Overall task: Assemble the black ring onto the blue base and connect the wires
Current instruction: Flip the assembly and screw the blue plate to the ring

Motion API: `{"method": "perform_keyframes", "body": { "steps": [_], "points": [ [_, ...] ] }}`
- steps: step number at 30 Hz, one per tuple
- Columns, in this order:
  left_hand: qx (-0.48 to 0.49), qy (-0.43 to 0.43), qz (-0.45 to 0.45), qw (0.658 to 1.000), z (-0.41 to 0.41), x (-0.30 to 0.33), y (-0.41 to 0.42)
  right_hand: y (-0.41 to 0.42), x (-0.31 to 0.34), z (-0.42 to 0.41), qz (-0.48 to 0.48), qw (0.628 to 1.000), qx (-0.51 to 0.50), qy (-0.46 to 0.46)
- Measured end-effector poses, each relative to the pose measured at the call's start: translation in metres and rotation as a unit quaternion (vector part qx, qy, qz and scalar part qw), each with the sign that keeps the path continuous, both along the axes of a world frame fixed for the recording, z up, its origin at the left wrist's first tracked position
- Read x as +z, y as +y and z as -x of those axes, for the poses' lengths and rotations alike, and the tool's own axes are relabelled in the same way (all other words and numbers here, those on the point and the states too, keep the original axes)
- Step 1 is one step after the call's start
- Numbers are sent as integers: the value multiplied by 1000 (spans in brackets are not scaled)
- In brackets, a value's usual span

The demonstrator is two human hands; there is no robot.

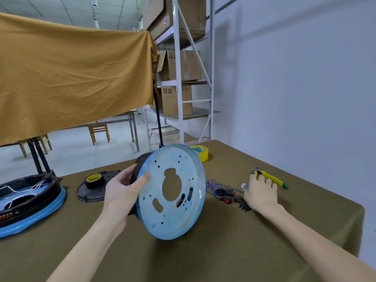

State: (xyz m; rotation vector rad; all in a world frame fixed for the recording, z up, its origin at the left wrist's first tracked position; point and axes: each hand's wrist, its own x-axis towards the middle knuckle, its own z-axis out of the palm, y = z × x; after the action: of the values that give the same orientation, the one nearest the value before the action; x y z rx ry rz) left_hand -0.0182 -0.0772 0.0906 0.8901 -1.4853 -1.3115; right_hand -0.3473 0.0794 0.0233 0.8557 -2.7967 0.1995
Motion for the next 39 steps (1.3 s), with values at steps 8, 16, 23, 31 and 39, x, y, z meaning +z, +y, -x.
{"method": "perform_keyframes", "body": {
  "steps": [8, 16, 23, 31, 39],
  "points": [
    [-107, -131, 381, 909, 14, -3, 24, -22, 74, -58, 429, 691, 160, -560],
    [-213, -276, 462, 816, 22, -41, 51, -17, 43, -75, 370, 656, 147, -641],
    [-166, -241, 461, 838, 12, -72, 55, -12, 6, -82, 325, 755, 104, -560],
    [-92, -290, 446, 842, 4, -88, 23, -39, 8, -73, 280, 850, 224, -387],
    [-73, -235, 453, 857, 6, -97, 22, -46, -6, -17, 62, 975, 187, -98]
  ]
}}
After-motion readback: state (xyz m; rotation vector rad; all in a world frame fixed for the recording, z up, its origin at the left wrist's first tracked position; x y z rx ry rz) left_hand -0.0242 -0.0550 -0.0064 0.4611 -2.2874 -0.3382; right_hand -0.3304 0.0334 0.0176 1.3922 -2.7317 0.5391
